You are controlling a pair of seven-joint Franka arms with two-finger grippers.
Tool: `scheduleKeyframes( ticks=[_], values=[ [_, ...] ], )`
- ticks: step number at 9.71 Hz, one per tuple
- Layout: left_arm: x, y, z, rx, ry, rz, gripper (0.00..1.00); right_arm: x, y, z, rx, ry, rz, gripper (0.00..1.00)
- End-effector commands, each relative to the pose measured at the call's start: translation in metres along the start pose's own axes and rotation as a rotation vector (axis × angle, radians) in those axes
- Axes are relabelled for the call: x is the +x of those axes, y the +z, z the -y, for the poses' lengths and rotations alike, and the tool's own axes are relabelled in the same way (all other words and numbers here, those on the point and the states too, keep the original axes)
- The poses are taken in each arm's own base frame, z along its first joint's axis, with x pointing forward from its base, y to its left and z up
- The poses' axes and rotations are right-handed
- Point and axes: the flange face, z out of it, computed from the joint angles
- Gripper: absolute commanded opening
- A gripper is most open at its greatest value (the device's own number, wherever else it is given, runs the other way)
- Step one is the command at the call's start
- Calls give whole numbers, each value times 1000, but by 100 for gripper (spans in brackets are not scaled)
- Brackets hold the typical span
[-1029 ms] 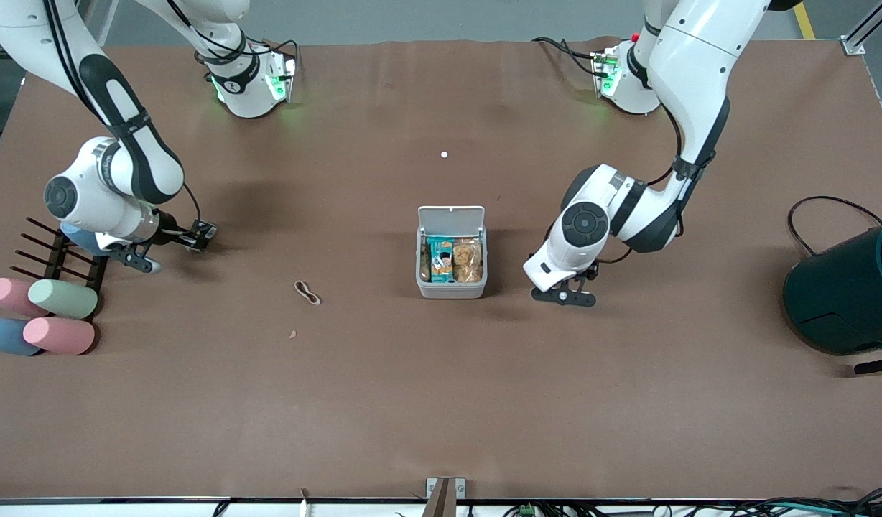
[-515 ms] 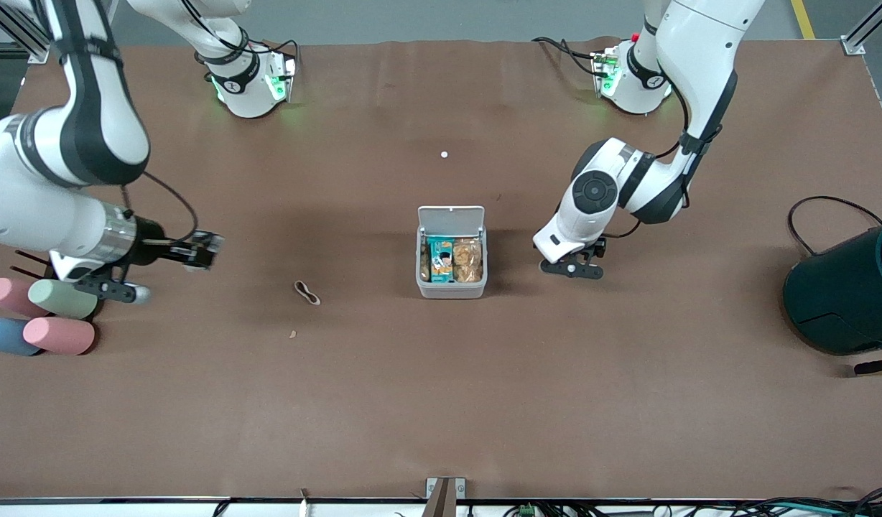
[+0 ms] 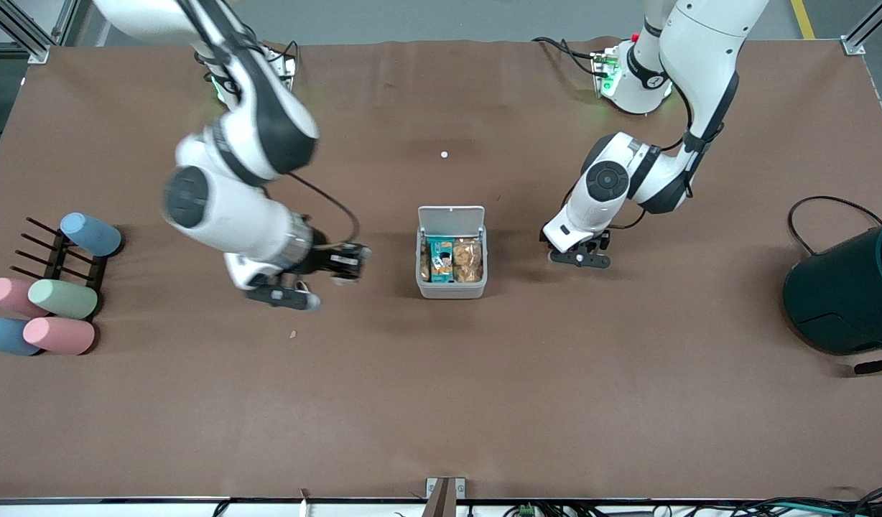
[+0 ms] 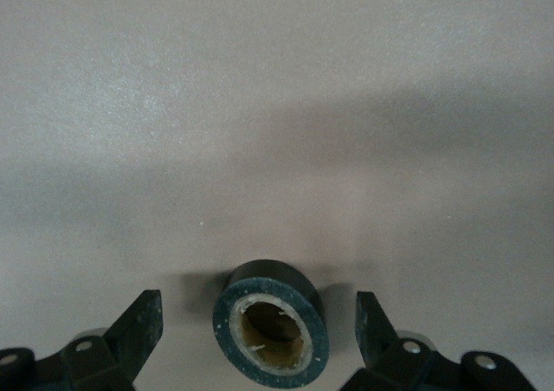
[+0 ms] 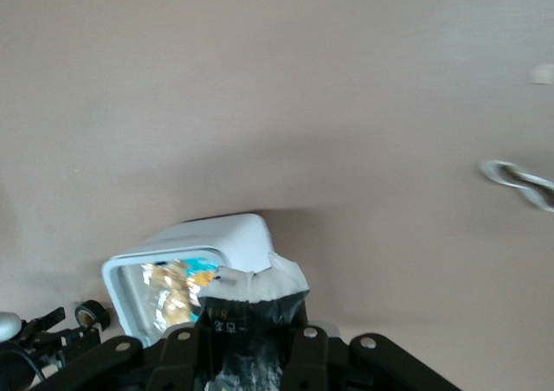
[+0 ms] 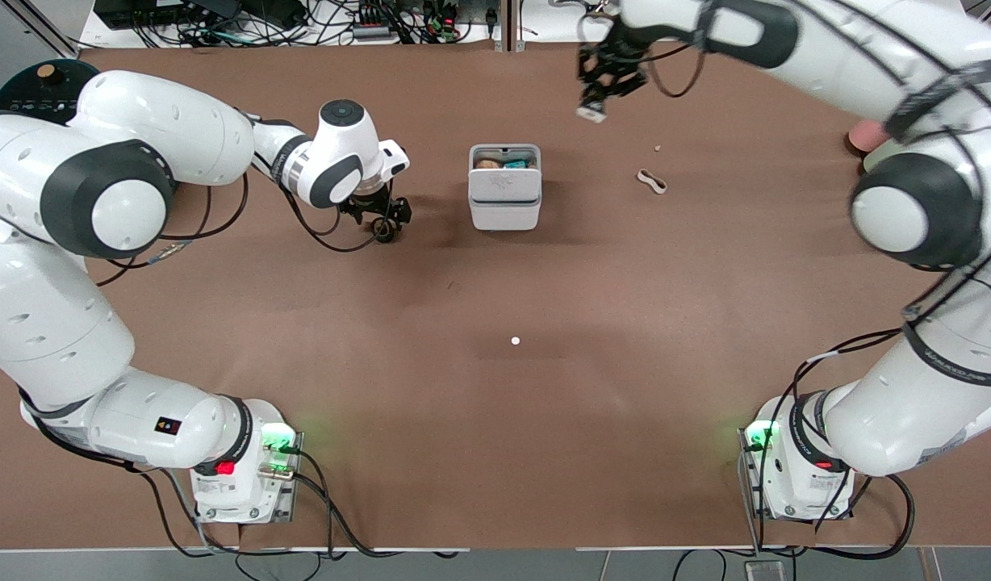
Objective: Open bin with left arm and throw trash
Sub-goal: 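Drop the packet in with the right gripper while the left gripper lifts the tape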
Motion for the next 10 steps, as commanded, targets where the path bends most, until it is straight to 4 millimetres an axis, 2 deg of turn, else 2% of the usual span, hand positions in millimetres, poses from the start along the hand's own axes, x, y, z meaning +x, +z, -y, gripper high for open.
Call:
scheduleKeyframes(
  ticks=[1, 3, 4, 5, 6, 7, 8, 9, 10],
  values=[
    [-11, -6, 2, 0, -4, -22, 87, -12, 32, 45, 17, -62, -47, 3],
    [-13, -7, -6, -5, -19, -22, 57, -39, 78, 64, -20, -101, -11, 3],
    [-15, -8, -12, -9, -12, -24, 34, -46, 89, 67, -46, -126, -10, 3],
    [-14, -10, -14, -11, -18, -27, 14, -62, 109, 69, -76, -144, 23, 4],
    [-12, -15, -19, -15, -55, -36, 6, -74, 122, 70, -88, -150, 38, 5],
    [-9, -25, -32, -27, -74, -48, 3, -76, 126, 71, -90, -130, 42, 7],
    [-4, -39, -37, -31, -78, -68, 0, -79, 134, 71, -97, -99, 48, 19],
    [5, -54, -37, -19, -83, -74, 0, -78, 135, 70, -99, -92, 51, 56],
    [12, -68, -36, 0, -90, -64, 0, -79, 132, 71, -97, -89, 55, 87]
  ],
)
